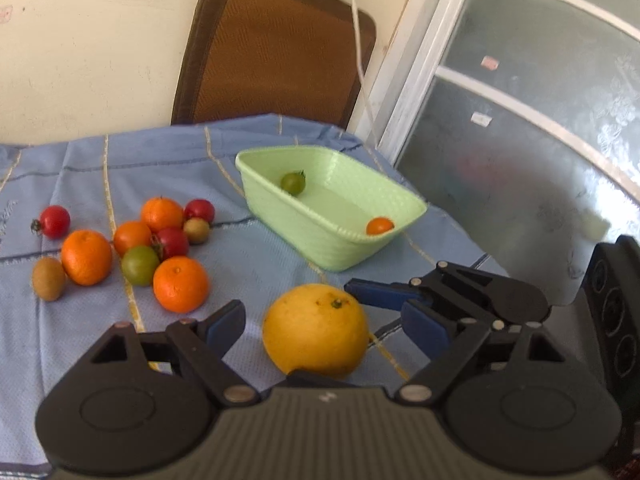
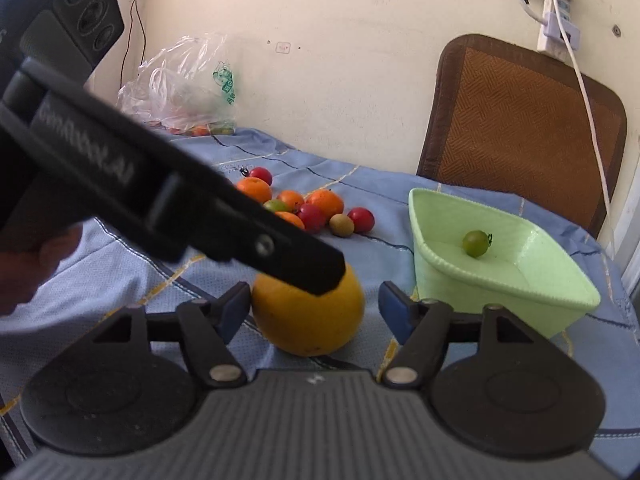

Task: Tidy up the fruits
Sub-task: 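Grasp the grapefruit with the right gripper and carry it over the bowl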

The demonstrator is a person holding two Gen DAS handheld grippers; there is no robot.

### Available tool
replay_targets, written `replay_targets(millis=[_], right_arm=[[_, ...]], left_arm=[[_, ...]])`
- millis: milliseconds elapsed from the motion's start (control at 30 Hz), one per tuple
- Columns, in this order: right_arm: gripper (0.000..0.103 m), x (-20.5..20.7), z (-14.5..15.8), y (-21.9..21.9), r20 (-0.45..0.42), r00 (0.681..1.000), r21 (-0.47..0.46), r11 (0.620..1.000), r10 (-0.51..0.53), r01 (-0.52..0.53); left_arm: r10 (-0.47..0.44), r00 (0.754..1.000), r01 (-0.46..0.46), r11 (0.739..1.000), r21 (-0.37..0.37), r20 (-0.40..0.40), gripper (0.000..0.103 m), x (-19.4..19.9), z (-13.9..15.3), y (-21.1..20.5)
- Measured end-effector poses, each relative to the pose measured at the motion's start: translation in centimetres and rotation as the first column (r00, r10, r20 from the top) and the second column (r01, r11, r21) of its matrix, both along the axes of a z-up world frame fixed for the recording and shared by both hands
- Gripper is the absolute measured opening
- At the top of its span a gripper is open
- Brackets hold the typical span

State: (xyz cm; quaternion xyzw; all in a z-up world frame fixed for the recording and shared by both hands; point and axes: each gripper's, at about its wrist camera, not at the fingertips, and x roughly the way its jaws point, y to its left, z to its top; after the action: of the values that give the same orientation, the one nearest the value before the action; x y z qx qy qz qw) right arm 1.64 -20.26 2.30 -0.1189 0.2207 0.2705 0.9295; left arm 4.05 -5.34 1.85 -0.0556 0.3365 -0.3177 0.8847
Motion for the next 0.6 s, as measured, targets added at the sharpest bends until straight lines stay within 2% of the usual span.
replay_targets(millis=[33,67,100,167,267,300,400,533,600], right_arm=[[0.067,0.2,0.0,0.0,-0.011,1.0,0.014,1.0,0.017,-0.017],[0.065,0.2,0.0,0.1,0.0,1.0,0.022,1.0,0.015,-0.015],[0.065,0.2,0.1,0.2,0.017,1.0,0.025,1.0,0.009,-0.01],[0.064,0.0,0.8,-0.2,0.063,0.998,0.055,0.998,-0.007,0.004],[0.064,0.6,2.4,-1.5,0.133,0.99,0.127,0.991,-0.048,0.031],[0.064,1.1,2.8,-2.0,0.149,0.987,0.145,0.988,-0.065,0.044],[0.065,3.1,3.1,-2.9,0.181,0.975,0.149,0.983,-0.131,0.105],[0.065,6.0,2.6,-4.4,0.159,0.965,0.128,0.974,-0.206,0.187],[0.065,7.6,2.2,-5.1,0.129,0.964,0.122,0.969,-0.231,0.216]], left_arm=[[0.002,1.0,-0.002,1.0,0.007,-0.022,0.086,0.3,-0.4,-0.1],[0.002,0.999,-0.002,1.0,0.009,-0.039,0.074,0.5,-0.5,-0.2],[0.016,0.999,-0.015,1.0,0.018,-0.037,0.07,0.5,-0.4,-0.4],[0.016,1.0,-0.017,1.0,0.019,0.011,0.07,0.3,0.8,-0.6],[-0.004,0.995,0.005,1.0,-0.008,0.098,0.076,0.8,3.2,-1.5],[-0.009,0.993,0.01,1.0,-0.014,0.115,0.079,1.4,3.8,-2.1],[-0.018,0.99,0.017,1.0,0.007,0.138,0.08,3.9,4.8,-4.7],[-0.031,0.995,0.03,0.999,0.014,0.097,0.083,7.9,4.0,-8.1],[-0.028,0.996,0.026,0.999,0.029,0.087,0.091,9.1,3.3,-9.3]])
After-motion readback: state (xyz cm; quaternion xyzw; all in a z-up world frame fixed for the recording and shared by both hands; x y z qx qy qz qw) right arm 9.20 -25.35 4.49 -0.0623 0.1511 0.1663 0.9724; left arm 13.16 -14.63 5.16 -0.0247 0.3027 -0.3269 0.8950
